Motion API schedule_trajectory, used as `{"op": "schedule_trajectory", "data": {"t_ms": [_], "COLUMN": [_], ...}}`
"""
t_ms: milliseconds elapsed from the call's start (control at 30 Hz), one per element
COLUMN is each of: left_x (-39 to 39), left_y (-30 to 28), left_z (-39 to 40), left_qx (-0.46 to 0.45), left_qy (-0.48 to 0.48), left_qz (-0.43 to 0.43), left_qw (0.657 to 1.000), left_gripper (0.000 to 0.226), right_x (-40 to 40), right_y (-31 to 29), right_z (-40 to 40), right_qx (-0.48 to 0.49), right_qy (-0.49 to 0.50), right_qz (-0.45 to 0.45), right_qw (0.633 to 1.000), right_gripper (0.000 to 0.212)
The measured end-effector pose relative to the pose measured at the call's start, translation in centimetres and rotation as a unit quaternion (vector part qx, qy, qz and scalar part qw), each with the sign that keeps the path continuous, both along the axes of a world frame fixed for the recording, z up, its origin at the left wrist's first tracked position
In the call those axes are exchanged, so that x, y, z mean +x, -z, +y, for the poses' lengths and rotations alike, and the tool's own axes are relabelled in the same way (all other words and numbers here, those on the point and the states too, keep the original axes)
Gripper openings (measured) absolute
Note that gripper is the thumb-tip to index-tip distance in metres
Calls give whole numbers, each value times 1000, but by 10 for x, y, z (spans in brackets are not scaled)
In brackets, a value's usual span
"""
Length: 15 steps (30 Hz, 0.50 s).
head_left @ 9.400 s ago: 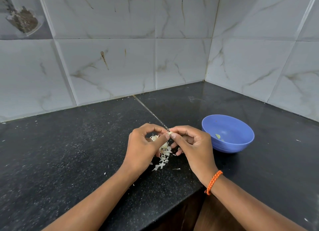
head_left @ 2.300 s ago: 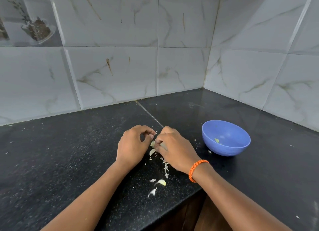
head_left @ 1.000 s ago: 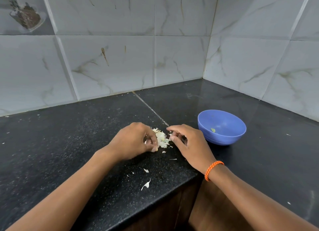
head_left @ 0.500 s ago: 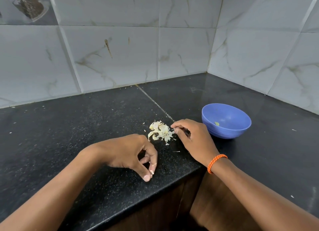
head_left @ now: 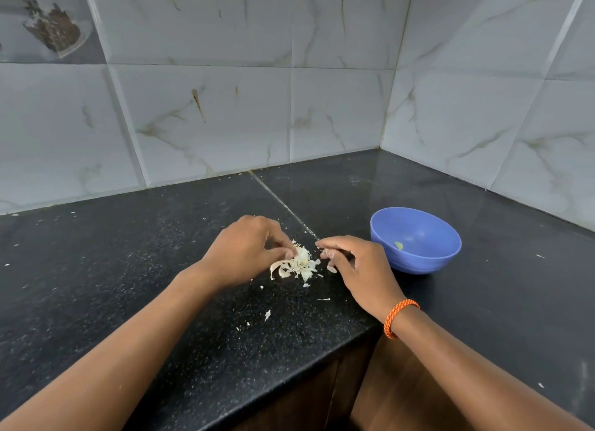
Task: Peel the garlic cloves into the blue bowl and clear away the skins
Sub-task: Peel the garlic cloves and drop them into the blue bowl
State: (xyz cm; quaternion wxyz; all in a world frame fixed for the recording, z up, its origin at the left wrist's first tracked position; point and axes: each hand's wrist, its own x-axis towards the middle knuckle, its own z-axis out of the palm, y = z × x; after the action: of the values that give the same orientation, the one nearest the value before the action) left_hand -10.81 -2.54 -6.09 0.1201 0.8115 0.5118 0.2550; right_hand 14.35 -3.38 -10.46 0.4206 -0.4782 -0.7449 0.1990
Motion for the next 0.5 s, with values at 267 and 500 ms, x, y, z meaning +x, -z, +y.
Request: {"op": "schedule_trajectory", "data": {"t_ms": [267,500], "left_x": [44,48], "left_y": [23,37], "left_z": [-1,-1], "left_qx": [67,92], "left_qy": [-60,-69], "left_qz": [-168,-197], "left_qw": [982,974], "left_gripper": [15,13], "right_x": [-1,-2], "right_y": [-3,-4], "right_z": [3,1], "right_qx": [23,-33], "right_qy": [3,-29], "right_qz": [68,155], "right_qw": [997,987], "right_gripper": [25,14]}}
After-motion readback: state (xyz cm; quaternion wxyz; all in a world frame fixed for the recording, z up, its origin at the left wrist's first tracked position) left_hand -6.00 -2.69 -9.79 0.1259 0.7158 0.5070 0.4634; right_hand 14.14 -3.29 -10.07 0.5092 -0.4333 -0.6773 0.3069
